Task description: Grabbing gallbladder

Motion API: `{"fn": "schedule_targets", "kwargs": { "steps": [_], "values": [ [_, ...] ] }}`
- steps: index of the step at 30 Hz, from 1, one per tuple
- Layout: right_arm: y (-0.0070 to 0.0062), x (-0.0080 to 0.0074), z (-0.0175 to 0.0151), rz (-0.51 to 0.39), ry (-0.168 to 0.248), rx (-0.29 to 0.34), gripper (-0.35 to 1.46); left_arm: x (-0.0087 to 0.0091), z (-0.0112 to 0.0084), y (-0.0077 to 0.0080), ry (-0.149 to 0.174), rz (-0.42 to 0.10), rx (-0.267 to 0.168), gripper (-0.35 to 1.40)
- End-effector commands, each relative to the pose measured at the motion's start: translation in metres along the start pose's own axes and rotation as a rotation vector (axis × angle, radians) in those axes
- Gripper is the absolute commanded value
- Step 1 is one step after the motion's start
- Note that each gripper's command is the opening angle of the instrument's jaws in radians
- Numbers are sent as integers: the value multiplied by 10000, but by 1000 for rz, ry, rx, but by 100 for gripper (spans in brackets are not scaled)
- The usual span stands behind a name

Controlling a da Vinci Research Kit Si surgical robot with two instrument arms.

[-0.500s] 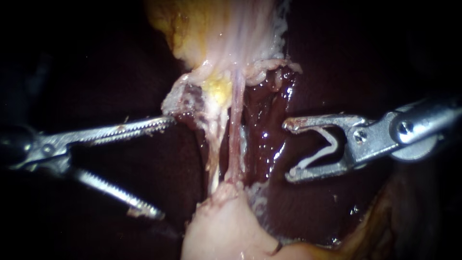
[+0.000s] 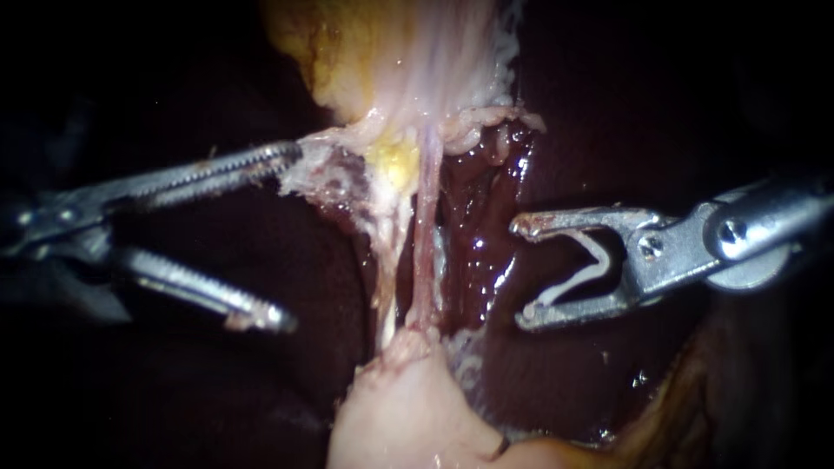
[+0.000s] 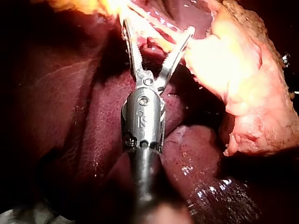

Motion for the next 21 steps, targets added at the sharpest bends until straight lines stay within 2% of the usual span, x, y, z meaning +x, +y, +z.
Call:
{"fn": "schedule_targets", "kwargs": {
  "steps": [1, 5, 12, 21],
  "values": [
    [0, 0, 0, 0, 0, 0, 50, 0, -1, -2, -3, -23, 16, 84],
    [0, 0, 0, 0, 0, 0, 50, -9, 4, -15, -18, -94, 54, 69],
    [0, 0, 0, 6, 0, -1, 50, -27, 24, -37, -42, -135, 94, 57],
    [0, 0, 0, 6, 0, -1, 50, -49, 42, -41, -72, -168, 96, 47]
  ]
}}
